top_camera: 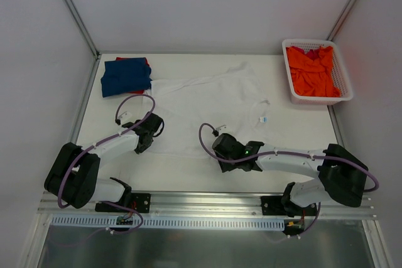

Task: Fold and stack the t-shirts
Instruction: Flatten the tshirt out

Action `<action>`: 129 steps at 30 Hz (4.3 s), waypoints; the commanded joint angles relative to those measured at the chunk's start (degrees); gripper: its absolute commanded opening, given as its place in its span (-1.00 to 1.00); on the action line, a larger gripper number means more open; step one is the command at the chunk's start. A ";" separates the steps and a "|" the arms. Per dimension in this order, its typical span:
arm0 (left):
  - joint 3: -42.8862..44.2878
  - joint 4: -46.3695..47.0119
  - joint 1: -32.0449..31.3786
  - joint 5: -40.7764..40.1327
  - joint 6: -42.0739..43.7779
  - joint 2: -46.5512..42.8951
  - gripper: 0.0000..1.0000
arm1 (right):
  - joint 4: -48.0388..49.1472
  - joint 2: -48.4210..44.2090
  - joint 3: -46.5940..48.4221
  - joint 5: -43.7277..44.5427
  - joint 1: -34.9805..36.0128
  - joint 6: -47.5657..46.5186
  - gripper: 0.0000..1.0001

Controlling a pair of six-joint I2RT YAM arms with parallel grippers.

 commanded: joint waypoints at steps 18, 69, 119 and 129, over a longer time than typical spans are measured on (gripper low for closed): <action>0.50 -1.57 0.71 -0.44 0.88 -0.27 -1.00 | 3.25 1.33 0.20 1.43 -0.01 0.12 -0.19; 0.06 -1.13 0.71 -0.26 2.46 -4.39 -1.00 | -25.04 -33.38 -0.07 22.96 0.08 10.14 -0.99; 0.24 -0.78 0.80 0.53 1.93 -2.20 -1.00 | -33.92 -39.98 6.35 21.21 0.61 11.46 -0.99; 0.76 -0.87 0.80 0.35 2.55 -1.85 -1.00 | -32.08 -38.85 8.11 19.63 0.61 8.47 -0.95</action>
